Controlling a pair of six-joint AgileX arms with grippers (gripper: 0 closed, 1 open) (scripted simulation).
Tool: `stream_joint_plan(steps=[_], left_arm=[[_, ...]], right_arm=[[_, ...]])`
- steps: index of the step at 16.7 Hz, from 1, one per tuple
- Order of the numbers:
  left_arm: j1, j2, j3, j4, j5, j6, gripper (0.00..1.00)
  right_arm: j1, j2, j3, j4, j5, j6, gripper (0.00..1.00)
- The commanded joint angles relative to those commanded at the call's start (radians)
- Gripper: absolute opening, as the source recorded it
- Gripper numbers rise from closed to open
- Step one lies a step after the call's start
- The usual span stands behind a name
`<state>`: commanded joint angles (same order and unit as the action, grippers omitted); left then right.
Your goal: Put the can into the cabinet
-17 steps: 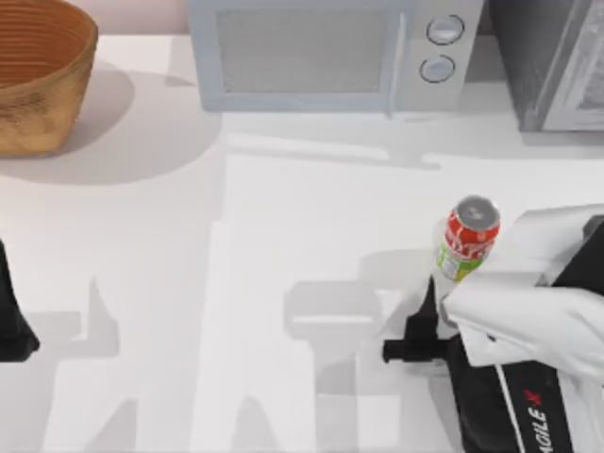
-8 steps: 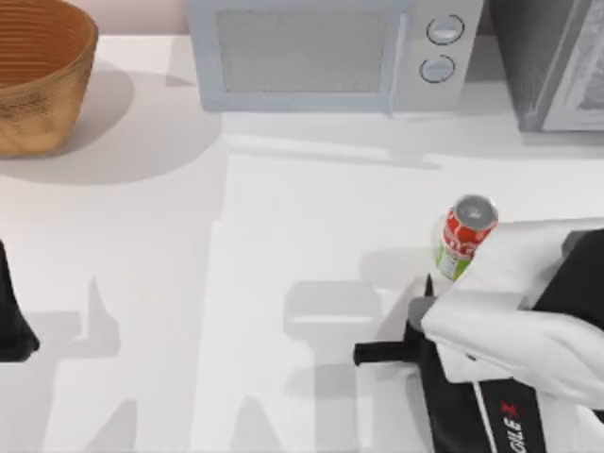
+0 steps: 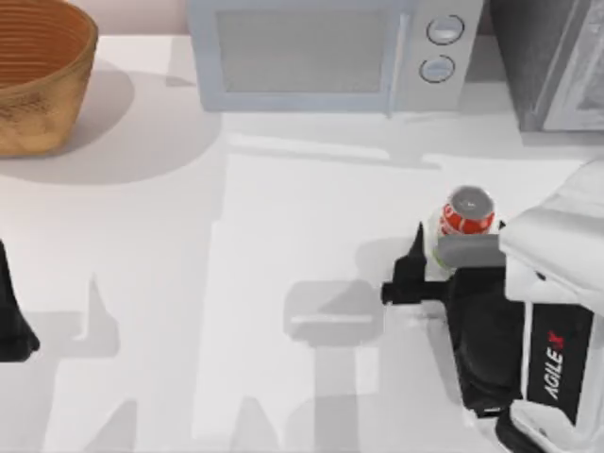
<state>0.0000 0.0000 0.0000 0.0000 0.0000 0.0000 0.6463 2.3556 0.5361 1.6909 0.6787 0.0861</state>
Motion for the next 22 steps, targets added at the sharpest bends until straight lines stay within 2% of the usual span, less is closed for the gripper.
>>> stream_joint_plan(steps=[6, 19, 22], left_arm=[[0.0, 0.0, 0.0, 0.0, 0.0, 0.0, 1.0], [0.0, 0.0, 0.0, 0.0, 0.0, 0.0, 1.0], [0.0, 0.0, 0.0, 0.0, 0.0, 0.0, 1.0]], right_arm=[[-0.012, -0.005, 0.006, -0.01, -0.012, -0.002, 1.0], [-0.012, -0.005, 0.006, -0.01, -0.012, -0.002, 0.02], [-0.012, -0.005, 0.006, -0.01, -0.012, -0.002, 0.0]])
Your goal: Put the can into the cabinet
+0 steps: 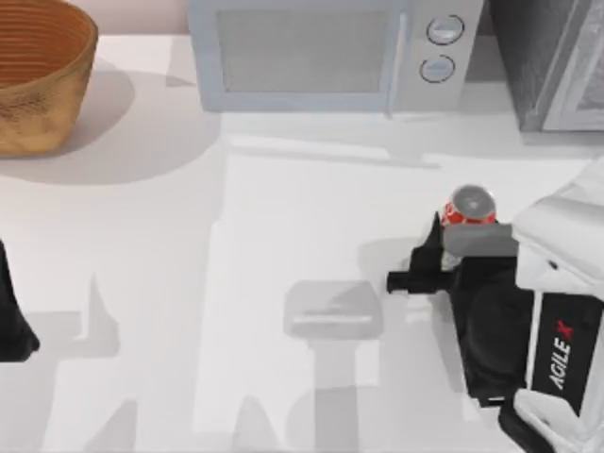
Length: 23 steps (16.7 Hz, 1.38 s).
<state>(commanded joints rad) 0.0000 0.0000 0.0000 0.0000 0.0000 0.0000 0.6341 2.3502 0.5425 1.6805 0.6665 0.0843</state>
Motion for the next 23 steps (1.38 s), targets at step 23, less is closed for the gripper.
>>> stream_joint_plan(steps=[23], left_arm=[[0.0, 0.0, 0.0, 0.0, 0.0, 0.0, 1.0]], right_arm=[[0.006, -0.437, 0.014, -0.452, -0.014, 0.005, 0.0]])
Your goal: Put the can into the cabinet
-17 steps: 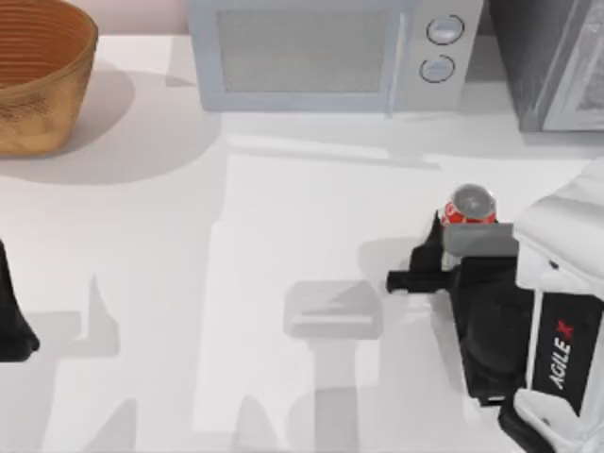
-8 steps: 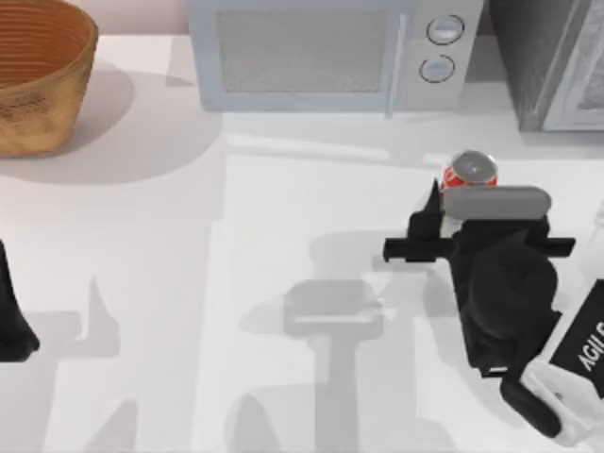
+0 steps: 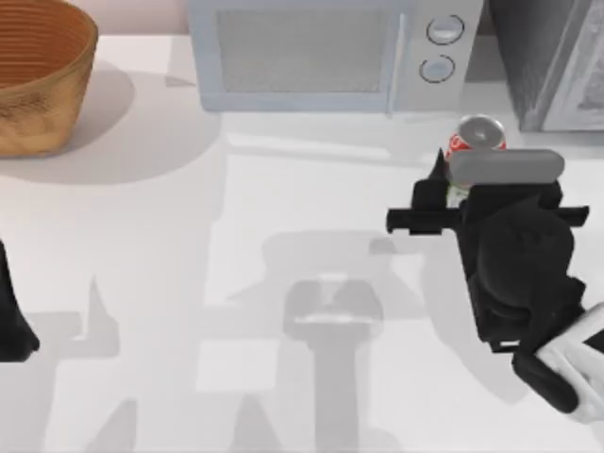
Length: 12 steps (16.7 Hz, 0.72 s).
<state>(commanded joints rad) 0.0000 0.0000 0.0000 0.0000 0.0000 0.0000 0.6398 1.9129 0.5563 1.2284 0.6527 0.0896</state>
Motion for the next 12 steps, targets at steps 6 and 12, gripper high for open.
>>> stream_joint_plan(steps=[6, 12], left_arm=[[0.0, 0.0, 0.0, 0.0, 0.0, 0.0, 1.0], [0.0, 0.0, 0.0, 0.0, 0.0, 0.0, 1.0]], right_arm=[[0.0, -0.17, 0.006, -0.18, -0.002, -0.001, 0.0], [0.0, -0.315, 0.015, -0.334, 0.005, 0.001, 0.0]])
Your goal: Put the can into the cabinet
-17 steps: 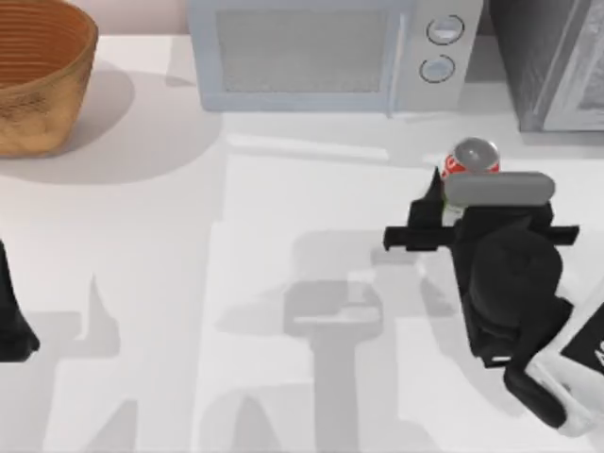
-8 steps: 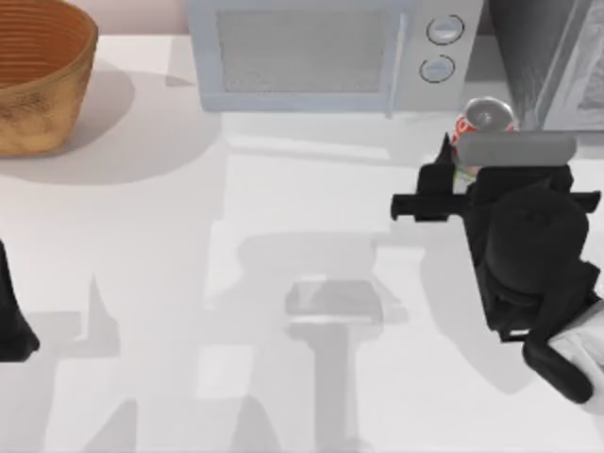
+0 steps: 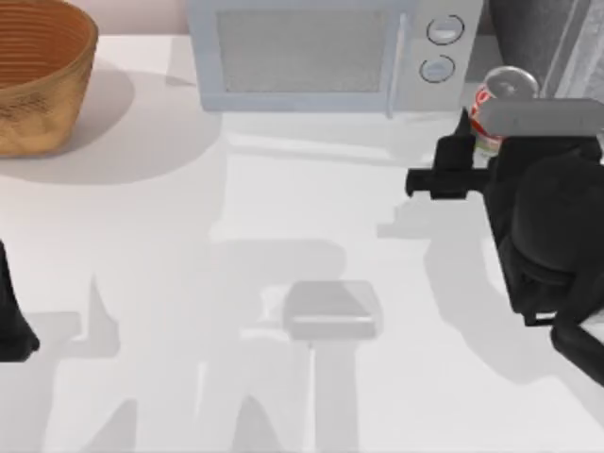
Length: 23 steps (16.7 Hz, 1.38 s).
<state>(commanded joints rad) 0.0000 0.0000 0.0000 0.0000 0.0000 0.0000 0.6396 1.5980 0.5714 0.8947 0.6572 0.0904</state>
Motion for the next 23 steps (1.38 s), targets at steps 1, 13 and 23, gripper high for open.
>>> stream_joint_plan(steps=[1, 13, 23], left_arm=[[0.0, 0.0, 0.0, 0.0, 0.0, 0.0, 1.0], [0.0, 0.0, 0.0, 0.0, 0.0, 0.0, 1.0], [0.0, 0.0, 0.0, 0.0, 0.0, 0.0, 1.0]], right_arm=[[0.0, 0.0, 0.0, 0.0, 0.0, 0.0, 0.0], [-0.154, -0.358, -0.167, -0.148, -0.177, -0.028, 0.0], [-0.367, -0.962, -0.378, -0.45, -0.397, -0.066, 0.0]])
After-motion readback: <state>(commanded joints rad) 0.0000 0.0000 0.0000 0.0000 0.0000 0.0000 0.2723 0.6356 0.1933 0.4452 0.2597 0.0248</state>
